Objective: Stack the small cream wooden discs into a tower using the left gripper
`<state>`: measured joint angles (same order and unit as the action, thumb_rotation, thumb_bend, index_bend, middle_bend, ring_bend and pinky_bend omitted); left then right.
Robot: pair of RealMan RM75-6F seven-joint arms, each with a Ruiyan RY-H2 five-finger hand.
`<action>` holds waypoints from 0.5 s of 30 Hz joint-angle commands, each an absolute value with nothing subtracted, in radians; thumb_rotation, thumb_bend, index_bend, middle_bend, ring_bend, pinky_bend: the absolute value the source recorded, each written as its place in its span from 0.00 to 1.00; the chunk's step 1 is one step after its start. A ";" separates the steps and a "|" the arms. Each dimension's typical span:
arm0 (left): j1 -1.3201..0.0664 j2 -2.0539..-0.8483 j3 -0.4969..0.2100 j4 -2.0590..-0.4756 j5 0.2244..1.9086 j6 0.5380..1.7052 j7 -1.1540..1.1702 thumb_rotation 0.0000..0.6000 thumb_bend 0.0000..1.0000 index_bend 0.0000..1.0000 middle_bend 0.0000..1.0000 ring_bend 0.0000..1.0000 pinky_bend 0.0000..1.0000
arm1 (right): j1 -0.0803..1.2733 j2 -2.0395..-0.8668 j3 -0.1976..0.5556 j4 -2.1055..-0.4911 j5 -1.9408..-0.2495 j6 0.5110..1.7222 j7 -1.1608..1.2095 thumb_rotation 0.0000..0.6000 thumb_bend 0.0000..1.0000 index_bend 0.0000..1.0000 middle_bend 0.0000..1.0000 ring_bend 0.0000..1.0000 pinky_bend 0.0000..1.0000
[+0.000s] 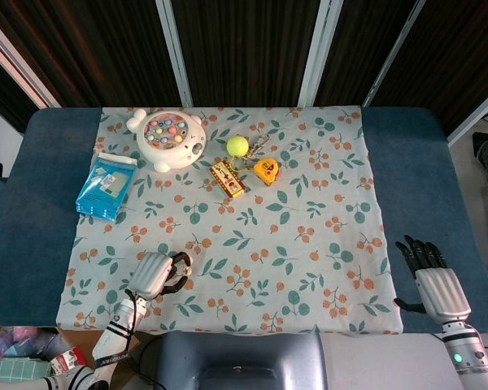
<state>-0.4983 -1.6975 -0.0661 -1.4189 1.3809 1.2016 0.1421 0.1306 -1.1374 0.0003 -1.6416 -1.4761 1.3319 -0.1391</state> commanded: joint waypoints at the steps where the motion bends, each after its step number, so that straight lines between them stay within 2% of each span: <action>1: -0.502 -1.688 -0.098 -1.420 1.346 1.184 0.131 1.00 0.36 0.48 1.00 1.00 1.00 | 0.131 -1.138 -0.001 -1.641 -1.477 1.331 -0.140 1.00 0.11 0.00 0.00 0.00 0.00; 9: -0.531 -1.654 -0.168 -1.441 1.226 1.089 0.136 1.00 0.36 0.47 1.00 1.00 1.00 | 0.137 -1.144 0.000 -1.640 -1.466 1.314 -0.153 1.00 0.11 0.00 0.00 0.00 0.00; 15: -0.538 -1.634 -0.179 -1.466 1.186 1.062 0.143 1.00 0.36 0.47 1.00 1.00 1.00 | 0.137 -1.146 0.002 -1.639 -1.463 1.317 -0.153 1.00 0.11 0.00 0.00 0.00 0.00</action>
